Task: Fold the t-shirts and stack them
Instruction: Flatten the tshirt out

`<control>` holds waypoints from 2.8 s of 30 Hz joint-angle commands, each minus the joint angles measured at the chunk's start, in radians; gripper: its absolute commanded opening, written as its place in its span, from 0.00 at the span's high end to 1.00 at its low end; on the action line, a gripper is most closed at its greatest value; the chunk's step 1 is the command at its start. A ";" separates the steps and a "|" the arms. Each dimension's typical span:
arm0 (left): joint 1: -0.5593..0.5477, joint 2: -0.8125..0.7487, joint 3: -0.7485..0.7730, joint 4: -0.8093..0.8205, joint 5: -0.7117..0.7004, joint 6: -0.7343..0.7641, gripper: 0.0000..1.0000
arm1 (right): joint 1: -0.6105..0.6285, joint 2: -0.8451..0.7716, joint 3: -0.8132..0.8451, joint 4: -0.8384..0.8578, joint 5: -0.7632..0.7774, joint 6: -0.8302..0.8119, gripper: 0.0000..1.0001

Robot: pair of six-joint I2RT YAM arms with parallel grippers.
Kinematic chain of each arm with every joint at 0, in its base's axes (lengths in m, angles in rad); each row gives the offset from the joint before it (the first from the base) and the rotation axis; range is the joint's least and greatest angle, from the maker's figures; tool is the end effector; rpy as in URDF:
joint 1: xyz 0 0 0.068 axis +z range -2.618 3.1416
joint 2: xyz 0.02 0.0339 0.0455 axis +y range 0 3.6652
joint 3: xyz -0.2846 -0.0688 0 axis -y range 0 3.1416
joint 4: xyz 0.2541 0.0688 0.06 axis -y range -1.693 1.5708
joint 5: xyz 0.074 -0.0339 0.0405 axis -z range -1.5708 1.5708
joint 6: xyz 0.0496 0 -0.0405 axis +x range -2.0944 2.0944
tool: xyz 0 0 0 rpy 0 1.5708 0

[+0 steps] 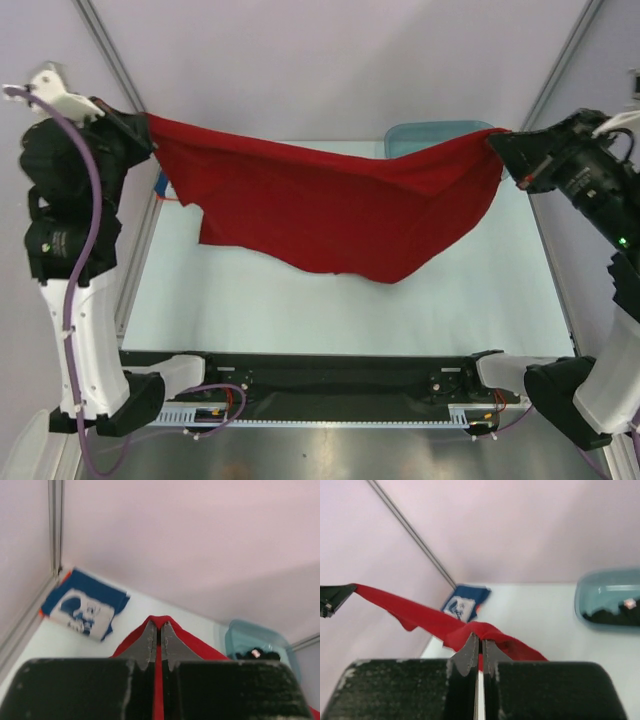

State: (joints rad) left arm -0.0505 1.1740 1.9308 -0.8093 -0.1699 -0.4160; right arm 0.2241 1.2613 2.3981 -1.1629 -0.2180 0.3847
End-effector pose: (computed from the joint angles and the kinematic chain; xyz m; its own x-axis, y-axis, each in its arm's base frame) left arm 0.1765 -0.0005 0.5876 0.0001 -0.3988 -0.9170 -0.1299 0.9093 -0.3954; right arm 0.1030 0.0345 0.6372 -0.1841 0.3338 -0.9245 -0.3870 0.8400 0.3804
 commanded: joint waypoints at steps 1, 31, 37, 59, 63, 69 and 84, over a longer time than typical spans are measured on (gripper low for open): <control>-0.003 -0.023 0.112 0.070 -0.013 0.101 1.00 | -0.003 -0.015 0.050 0.124 -0.030 -0.026 1.00; -0.011 -0.167 -0.155 0.414 -0.019 -0.018 1.00 | -0.005 -0.070 -0.118 0.423 0.109 -0.090 1.00; -0.009 -0.108 -0.129 0.441 -0.028 0.012 1.00 | -0.005 0.033 -0.090 0.635 0.285 -0.243 1.00; -0.005 -0.341 -0.127 0.696 -0.072 0.120 1.00 | -0.003 -0.175 -0.194 1.005 0.391 -0.291 1.00; -0.005 -0.165 -0.090 0.679 -0.054 0.129 1.00 | -0.003 -0.017 -0.160 1.011 0.370 -0.287 1.00; 0.003 0.151 0.156 0.592 0.024 0.074 1.00 | -0.008 0.259 0.060 0.938 0.356 -0.308 1.00; 0.009 -0.372 -0.142 0.595 -0.092 0.091 1.00 | -0.006 -0.246 -0.312 1.005 0.431 -0.377 1.00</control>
State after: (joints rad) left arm -0.0513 0.8337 1.7596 -0.3138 -0.1886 -0.3660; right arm 0.2230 1.1145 2.0491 -0.3000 0.1646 0.0399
